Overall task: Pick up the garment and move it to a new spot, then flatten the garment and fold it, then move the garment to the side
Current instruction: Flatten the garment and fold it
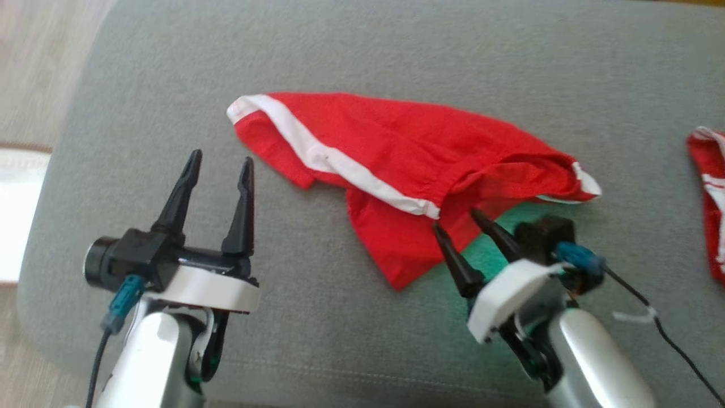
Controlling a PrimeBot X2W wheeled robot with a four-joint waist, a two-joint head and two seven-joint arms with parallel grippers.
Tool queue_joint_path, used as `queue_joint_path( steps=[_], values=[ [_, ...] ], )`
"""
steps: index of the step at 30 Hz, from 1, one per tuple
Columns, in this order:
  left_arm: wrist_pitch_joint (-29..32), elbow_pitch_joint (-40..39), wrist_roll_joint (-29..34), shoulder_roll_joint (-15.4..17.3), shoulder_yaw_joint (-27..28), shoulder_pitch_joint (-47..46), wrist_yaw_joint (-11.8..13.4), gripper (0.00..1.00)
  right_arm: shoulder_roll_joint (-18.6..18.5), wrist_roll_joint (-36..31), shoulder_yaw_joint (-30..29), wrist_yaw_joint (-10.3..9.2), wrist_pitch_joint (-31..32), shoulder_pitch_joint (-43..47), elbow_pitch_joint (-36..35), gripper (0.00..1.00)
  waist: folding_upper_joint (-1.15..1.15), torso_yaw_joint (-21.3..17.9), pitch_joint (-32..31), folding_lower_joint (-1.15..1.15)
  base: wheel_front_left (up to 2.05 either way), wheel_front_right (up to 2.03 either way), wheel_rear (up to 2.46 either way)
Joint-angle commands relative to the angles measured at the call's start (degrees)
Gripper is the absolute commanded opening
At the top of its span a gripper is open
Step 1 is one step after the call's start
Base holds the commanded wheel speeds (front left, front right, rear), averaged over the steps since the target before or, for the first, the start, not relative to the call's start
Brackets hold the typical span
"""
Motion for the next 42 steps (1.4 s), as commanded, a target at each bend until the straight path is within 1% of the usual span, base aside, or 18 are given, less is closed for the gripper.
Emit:
queue_joint_path(
  steps=[1,3,4,9,10,11,12,18,22,28,31,38,42],
  values=[
    [-0.70,-1.92,0.59,0.25,1.89,-2.91,-0.43,1.00,0.08,0.98,2.79,-0.05,-1.25,-3.50,0.93,1.00,0.00,1.57,1.50,0.00,0.00,0.00,0.00],
    [-0.70,-1.79,0.85,-0.16,1.99,-3.20,-0.71,1.00,0.02,1.75,4.19,-0.05,-2.05,-5.55,3.58,1.00,0.00,1.93,1.91,0.00,0.00,0.00,0.00],
    [-0.70,-1.79,0.85,-0.16,1.99,-3.20,-0.71,1.00,0.02,1.75,4.19,-0.05,-2.05,-5.55,3.58,1.00,0.00,1.93,1.91,0.00,0.00,0.00,0.00],
    [-0.70,-1.49,1.44,-0.89,2.50,-3.69,-1.36,1.00,-0.25,3.81,6.52,-0.05,-4.09,-9.27,8.44,1.00,0.00,2.28,2.45,0.00,0.00,0.00,0.00],
    [-0.70,-1.47,1.54,-1.00,2.65,-3.74,-1.48,1.00,-0.30,4.26,6.97,-0.05,-4.42,-9.85,9.07,0.80,0.00,2.25,2.51,0.00,0.00,0.00,0.00],
    [-0.70,-1.40,1.79,-1.22,2.89,-3.82,-1.68,1.00,-0.47,5.12,7.81,-0.05,-5.10,-10.79,10.16,0.12,0.00,2.18,2.53,0.00,0.00,0.00,0.00],
    [-0.70,-1.35,1.90,-1.33,3.00,-3.83,-1.79,1.00,-0.57,5.60,8.19,-0.05,-5.55,-11.17,10.54,0.00,0.00,2.13,2.50,0.00,0.00,0.00,0.00],
    [-0.70,-1.26,2.60,-1.67,3.88,-3.63,-2.27,1.00,-1.25,8.61,9.99,-0.05,-7.74,-12.17,10.69,0.00,0.00,1.39,2.31,0.00,0.00,0.00,0.00],
    [-0.70,-1.35,3.06,-1.76,4.58,-3.36,-2.35,1.00,-2.29,10.37,9.22,-0.05,-8.07,-11.41,8.87,0.00,0.00,0.30,2.18,0.00,0.00,0.00,0.00],
    [-0.70,-1.57,3.62,-1.91,5.38,-3.02,-2.56,1.00,-5.25,10.54,4.34,-0.05,-5.81,-8.11,5.17,0.00,0.00,-1.94,2.15,0.00,0.00,0.00,0.00],
    [-0.70,-1.66,3.85,-1.97,5.70,-2.89,-2.70,1.00,-6.11,10.05,1.31,-0.05,-4.29,-6.06,2.97,0.00,0.00,-3.09,2.18,0.00,0.00,0.00,0.00],
    [-0.70,-1.83,4.31,-2.16,6.06,-2.81,-3.21,1.00,-6.59,8.75,-5.04,-0.05,-0.40,-0.46,-2.03,0.00,0.00,-4.84,2.48,0.00,0.00,0.00,0.00],
    [-0.70,-1.78,4.53,-2.28,6.26,-2.95,-3.49,1.00,-6.68,8.12,-8.16,-0.05,1.45,2.93,-3.64,0.00,0.00,-5.28,2.65,0.00,0.00,0.00,0.00]
  ],
)
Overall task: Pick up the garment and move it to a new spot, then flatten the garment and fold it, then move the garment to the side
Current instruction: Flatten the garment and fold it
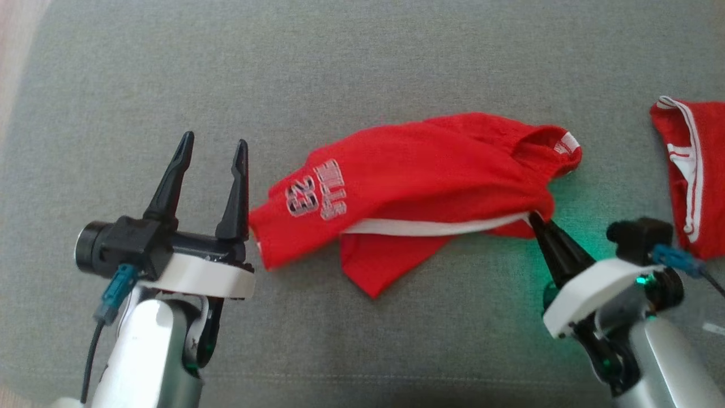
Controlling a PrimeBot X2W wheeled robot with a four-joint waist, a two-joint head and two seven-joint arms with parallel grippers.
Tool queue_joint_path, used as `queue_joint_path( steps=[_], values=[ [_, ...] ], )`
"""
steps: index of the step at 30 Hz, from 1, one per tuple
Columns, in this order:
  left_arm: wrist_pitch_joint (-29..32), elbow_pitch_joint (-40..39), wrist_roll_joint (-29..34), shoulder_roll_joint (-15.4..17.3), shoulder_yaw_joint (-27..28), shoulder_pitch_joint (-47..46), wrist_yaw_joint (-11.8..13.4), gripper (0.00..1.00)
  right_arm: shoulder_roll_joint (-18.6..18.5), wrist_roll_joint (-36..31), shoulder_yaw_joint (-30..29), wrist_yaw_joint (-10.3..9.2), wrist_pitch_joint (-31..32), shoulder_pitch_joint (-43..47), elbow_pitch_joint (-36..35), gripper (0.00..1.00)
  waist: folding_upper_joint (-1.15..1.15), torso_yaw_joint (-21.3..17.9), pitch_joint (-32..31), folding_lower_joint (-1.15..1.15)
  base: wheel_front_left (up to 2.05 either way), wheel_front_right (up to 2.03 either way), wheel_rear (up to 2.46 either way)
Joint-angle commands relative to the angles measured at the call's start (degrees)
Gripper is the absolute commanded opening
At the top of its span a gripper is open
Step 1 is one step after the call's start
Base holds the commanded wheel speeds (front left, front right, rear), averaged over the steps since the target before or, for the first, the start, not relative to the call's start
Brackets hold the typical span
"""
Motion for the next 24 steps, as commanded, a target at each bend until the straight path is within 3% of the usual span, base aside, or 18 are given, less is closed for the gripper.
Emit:
queue_joint_path(
  steps=[1,7,8,9,24],
  values=[
    [-0.70,-2.09,0.57,0.52,2.40,-1.21,-0.09,1.00,-0.61,-0.48,0.08,-0.05,0.63,0.86,-2.43,0.00,0.00,-0.13,-0.02,0.00,0.00,0.00,0.00],
    [-0.70,-1.82,0.81,0.44,2.63,-0.88,-0.40,1.00,-0.16,-0.97,-1.35,-0.05,1.26,2.54,-3.77,0.00,0.00,-0.83,-0.29,0.00,0.00,0.00,0.00],
    [-0.70,-1.72,0.87,0.43,2.67,-0.74,-0.44,1.00,-0.01,-1.05,-1.41,-0.05,1.24,2.68,-3.95,0.35,0.00,-0.99,-0.45,0.00,0.00,0.00,0.00],
    [-0.70,-1.64,0.92,0.42,2.72,-0.59,-0.47,1.00,0.15,-1.21,-1.58,-0.05,0.86,2.80,-4.30,1.00,0.00,-1.12,-0.64,0.00,0.00,0.00,0.00],
    [-0.70,-0.73,1.15,0.82,4.32,5.33,0.82,1.00,0.75,-9.47,-6.42,-0.05,-7.03,7.26,-17.82,1.00,0.00,-3.02,-6.08,0.00,0.00,0.00,0.00]
  ],
)
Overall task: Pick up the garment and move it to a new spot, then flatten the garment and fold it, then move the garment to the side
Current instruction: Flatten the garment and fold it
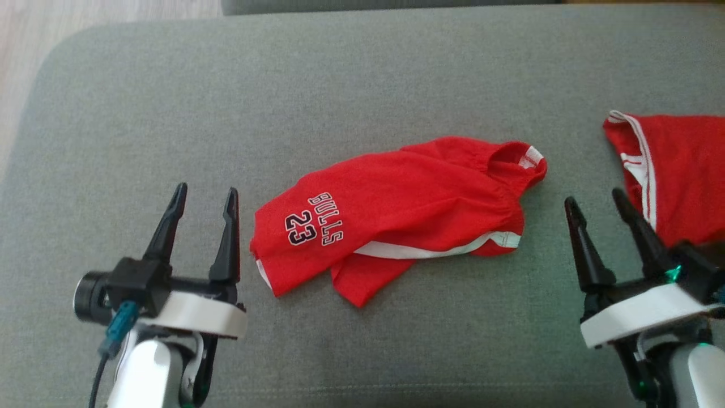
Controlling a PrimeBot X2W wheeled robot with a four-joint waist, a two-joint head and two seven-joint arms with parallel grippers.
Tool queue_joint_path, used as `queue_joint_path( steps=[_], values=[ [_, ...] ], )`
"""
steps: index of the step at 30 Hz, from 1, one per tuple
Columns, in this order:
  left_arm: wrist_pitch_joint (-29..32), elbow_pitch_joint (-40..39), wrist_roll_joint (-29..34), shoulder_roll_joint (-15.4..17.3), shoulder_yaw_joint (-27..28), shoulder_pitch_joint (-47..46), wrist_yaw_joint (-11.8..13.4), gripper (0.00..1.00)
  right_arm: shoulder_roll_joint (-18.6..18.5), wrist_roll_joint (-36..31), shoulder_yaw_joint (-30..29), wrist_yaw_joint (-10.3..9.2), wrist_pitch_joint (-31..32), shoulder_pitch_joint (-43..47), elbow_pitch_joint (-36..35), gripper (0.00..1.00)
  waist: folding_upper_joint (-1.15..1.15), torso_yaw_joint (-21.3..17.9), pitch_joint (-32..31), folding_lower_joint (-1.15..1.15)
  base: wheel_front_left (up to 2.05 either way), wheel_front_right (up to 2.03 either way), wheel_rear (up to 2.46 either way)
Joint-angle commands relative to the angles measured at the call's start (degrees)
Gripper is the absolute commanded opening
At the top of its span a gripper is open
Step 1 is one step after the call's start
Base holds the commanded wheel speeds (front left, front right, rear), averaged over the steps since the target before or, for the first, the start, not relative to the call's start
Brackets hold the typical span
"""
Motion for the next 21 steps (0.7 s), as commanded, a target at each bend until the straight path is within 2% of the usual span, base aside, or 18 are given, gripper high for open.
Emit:
queue_joint_path(
  steps=[1,8,21],
  values=[
    [-0.70,-1.77,0.21,1.00,2.47,-0.46,0.37,1.00,0.00,-0.88,0.73,-0.05,-1.12,-2.00,-3.43,1.00,0.00,-0.20,-0.91,0.00,0.00,0.00,0.00],
    [-0.70,-1.43,-0.02,1.34,2.49,1.59,0.59,1.00,1.44,-2.69,-0.59,-0.05,-0.58,-2.34,-7.12,1.00,0.00,0.17,-2.42,0.00,0.00,0.00,0.00],
    [-0.64,-0.80,-0.49,1.37,1.61,2.33,1.16,1.00,2.52,-2.87,-0.82,-0.05,-0.08,-1.87,-7.56,1.00,0.00,0.48,-2.32,0.00,0.00,0.00,0.00]
  ],
)
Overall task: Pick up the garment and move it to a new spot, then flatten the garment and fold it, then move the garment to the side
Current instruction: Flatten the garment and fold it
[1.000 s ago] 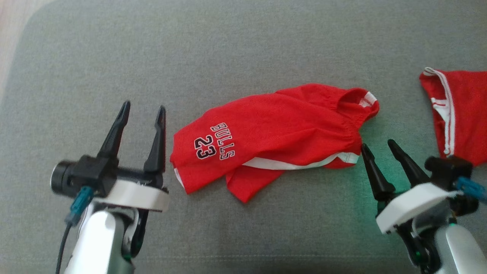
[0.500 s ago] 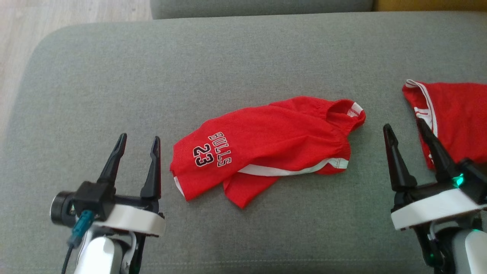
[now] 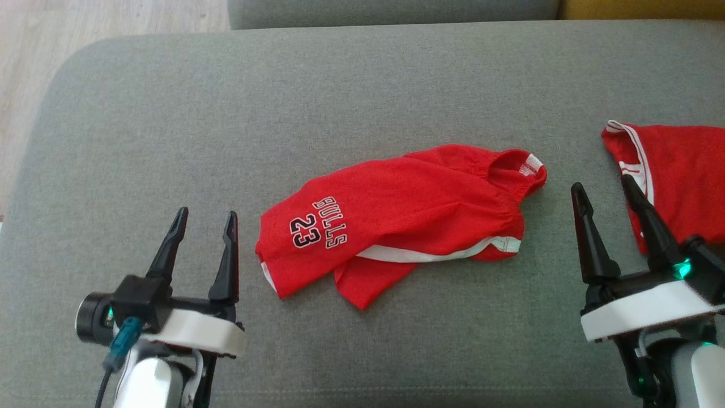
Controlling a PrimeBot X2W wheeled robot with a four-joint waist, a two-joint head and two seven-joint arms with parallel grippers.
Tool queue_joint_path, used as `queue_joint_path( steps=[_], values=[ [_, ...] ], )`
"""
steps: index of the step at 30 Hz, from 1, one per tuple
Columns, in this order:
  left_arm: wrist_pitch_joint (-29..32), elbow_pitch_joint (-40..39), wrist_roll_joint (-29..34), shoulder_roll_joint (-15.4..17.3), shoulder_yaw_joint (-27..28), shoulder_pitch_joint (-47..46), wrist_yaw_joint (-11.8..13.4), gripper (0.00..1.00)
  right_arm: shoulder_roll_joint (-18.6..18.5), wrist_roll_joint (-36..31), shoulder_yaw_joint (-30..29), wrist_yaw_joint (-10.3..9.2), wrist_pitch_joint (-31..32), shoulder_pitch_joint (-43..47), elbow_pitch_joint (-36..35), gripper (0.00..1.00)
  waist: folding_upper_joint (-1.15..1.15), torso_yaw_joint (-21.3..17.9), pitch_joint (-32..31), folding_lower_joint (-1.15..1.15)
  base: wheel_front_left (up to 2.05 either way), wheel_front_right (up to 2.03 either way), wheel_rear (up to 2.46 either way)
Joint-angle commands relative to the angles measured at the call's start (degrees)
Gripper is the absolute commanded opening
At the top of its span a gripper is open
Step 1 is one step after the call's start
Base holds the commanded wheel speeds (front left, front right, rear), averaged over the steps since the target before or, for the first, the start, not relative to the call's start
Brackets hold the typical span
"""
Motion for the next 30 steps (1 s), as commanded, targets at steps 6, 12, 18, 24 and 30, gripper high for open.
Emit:
queue_joint_path(
  steps=[6,12,18,24,30],
  values=[
    [-0.26,-1.66,-0.47,0.91,1.30,-1.27,0.31,1.00,-0.48,-0.32,1.18,-0.05,0.28,-1.83,-2.12,1.00,0.00,0.11,0.32,0.00,0.00,0.00,0.00],
    [3.40,0.45,-2.74,0.20,-0.23,-1.41,-1.36,1.00,-0.23,-0.34,1.62,-0.05,0.57,-2.07,-2.01,1.00,0.00,-0.18,1.02,0.00,0.00,0.00,0.00],
    [10.80,6.14,-7.10,-0.90,-1.74,-2.08,-3.62,1.00,-0.06,-0.42,2.19,-0.05,0.80,-2.66,-1.75,1.00,0.00,-0.91,2.59,0.00,0.00,0.00,0.00],
    [13.19,10.26,-9.44,-1.13,-1.84,-4.01,-4.48,1.00,-0.10,-0.31,2.13,-0.05,0.61,-3.14,-1.40,1.00,0.00,-1.42,3.82,0.00,0.00,0.00,0.00],
    [12.90,11.62,-10.47,-1.09,-2.29,-5.69,-5.26,1.00,0.09,-0.19,2.03,-0.05,0.51,-3.37,-1.11,1.00,0.00,-1.67,4.54,0.00,0.00,0.00,0.00]
  ],
)
